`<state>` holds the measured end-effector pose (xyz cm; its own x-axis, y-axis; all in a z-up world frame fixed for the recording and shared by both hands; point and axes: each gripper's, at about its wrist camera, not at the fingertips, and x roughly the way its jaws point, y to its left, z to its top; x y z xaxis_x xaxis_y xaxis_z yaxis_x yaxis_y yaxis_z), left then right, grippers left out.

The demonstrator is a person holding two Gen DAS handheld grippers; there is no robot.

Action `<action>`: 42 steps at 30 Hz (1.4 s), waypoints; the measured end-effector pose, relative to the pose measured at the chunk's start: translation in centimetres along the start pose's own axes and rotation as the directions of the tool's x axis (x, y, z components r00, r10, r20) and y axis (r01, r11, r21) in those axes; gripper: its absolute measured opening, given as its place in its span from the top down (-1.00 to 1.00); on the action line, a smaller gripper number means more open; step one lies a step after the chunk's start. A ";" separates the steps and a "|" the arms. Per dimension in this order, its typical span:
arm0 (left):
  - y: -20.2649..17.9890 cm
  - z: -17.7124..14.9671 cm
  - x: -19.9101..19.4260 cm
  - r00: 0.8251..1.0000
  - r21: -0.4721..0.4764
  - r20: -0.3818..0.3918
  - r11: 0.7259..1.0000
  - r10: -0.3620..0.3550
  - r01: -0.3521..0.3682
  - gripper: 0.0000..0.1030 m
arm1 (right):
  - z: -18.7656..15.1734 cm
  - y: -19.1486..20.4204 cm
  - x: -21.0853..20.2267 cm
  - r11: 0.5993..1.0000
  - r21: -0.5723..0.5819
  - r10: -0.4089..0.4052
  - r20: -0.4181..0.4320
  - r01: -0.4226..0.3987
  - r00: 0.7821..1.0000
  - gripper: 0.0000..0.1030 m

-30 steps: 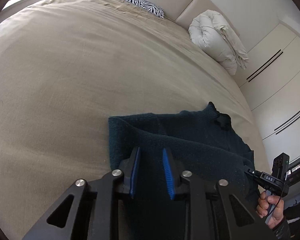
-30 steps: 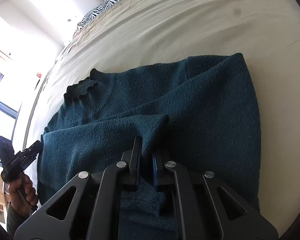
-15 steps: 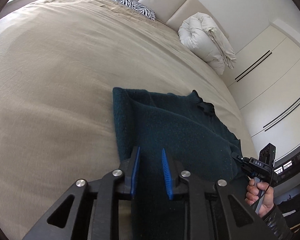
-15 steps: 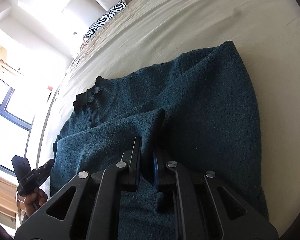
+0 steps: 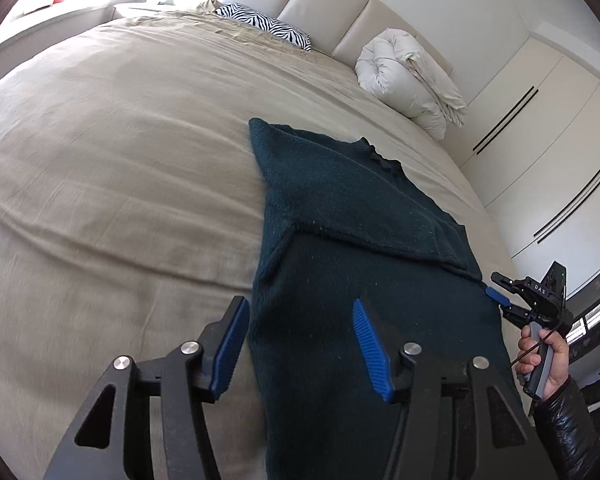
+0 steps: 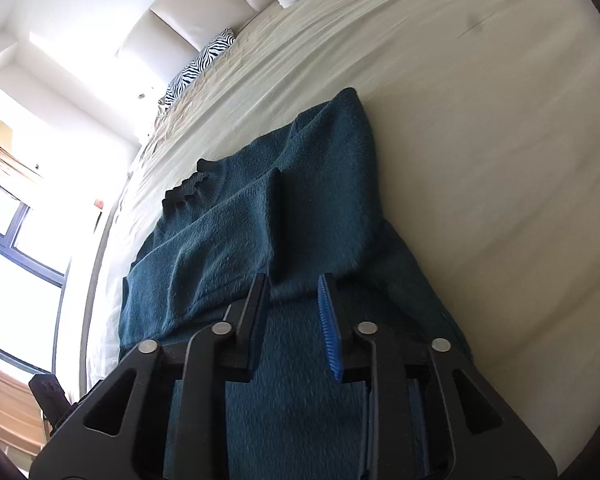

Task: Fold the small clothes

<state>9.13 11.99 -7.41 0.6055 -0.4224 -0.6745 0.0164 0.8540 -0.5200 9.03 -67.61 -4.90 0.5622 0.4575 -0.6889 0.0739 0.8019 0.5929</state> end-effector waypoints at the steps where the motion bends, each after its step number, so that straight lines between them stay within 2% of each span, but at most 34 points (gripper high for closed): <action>1: 0.1 -0.9 -0.8 1.000 -0.014 -0.009 1.000 -0.008 0.008 -0.17 | -0.8 -0.4 -1.4 1.000 0.009 -0.004 0.011 0.004 1.000 -0.20; 2: 0.1 -2.0 -1.5 1.000 -0.022 -0.016 1.000 -0.009 0.009 -0.19 | -1.8 -0.9 -2.8 1.000 0.023 0.000 0.028 -0.001 1.000 -0.26; 5: -0.1 -5.2 -3.0 0.998 -0.034 -0.066 0.999 -0.009 0.007 -0.24 | -4.8 -2.3 -6.6 0.999 0.045 0.022 0.052 -0.024 0.998 -0.27; 11: 0.2 -9.9 -5.8 0.995 -0.089 -0.101 0.996 -0.008 -0.001 -0.34 | -10.6 -5.0 -12.4 0.999 0.042 -0.035 0.045 0.033 0.998 -0.27; 15: 0.1 -11.6 -6.9 0.993 -0.091 -0.122 0.996 -0.001 -0.011 -0.39 | -13.0 -7.0 -14.9 0.996 0.065 -0.070 0.041 0.068 0.997 -0.27; 19: -0.1 -12.6 -7.2 0.990 -0.097 -0.141 0.995 0.012 -0.025 -0.40 | -14.2 -8.9 -15.9 0.989 0.100 -0.110 0.020 0.107 0.994 -0.27; 25: -0.5 -13.0 -7.4 0.986 -0.094 -0.168 0.995 0.012 -0.028 -0.40 | -15.4 -9.2 -16.9 0.991 0.070 -0.112 0.004 0.112 0.994 -0.27; 34: -0.5 -14.5 -7.9 0.974 -0.083 -0.224 0.996 -0.035 0.017 -0.39 | -16.4 -9.6 -17.6 0.995 0.061 -0.079 -0.026 0.080 0.997 -0.27; 42: -0.8 -15.2 -7.8 0.966 -0.075 -0.259 0.997 -0.026 0.006 -0.39 | -17.0 -10.1 -18.5 0.996 0.077 -0.041 -0.047 0.045 0.998 -0.26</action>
<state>-7.73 9.99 -9.68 0.3781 -0.5084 -0.7737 -0.0398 0.8260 -0.5622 -16.10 -77.66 -5.23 0.5194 0.4416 -0.7316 0.1619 0.7898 0.5916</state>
